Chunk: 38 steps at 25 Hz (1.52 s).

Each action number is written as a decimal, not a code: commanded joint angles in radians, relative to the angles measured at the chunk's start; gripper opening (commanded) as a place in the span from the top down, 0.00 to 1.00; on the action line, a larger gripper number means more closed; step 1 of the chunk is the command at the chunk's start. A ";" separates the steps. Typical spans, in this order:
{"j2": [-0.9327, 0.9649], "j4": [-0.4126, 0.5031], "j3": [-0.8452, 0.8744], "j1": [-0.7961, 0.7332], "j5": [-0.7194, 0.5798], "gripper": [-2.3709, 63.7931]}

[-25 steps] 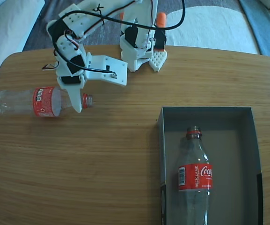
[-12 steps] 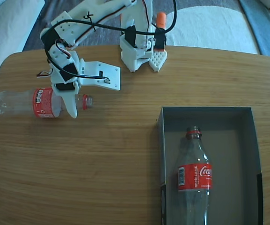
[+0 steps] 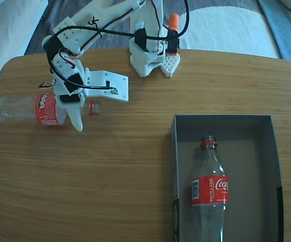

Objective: Grasp the bottles and put them in the box.

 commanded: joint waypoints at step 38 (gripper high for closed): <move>-0.034 -0.094 0.083 -0.021 0.055 0.31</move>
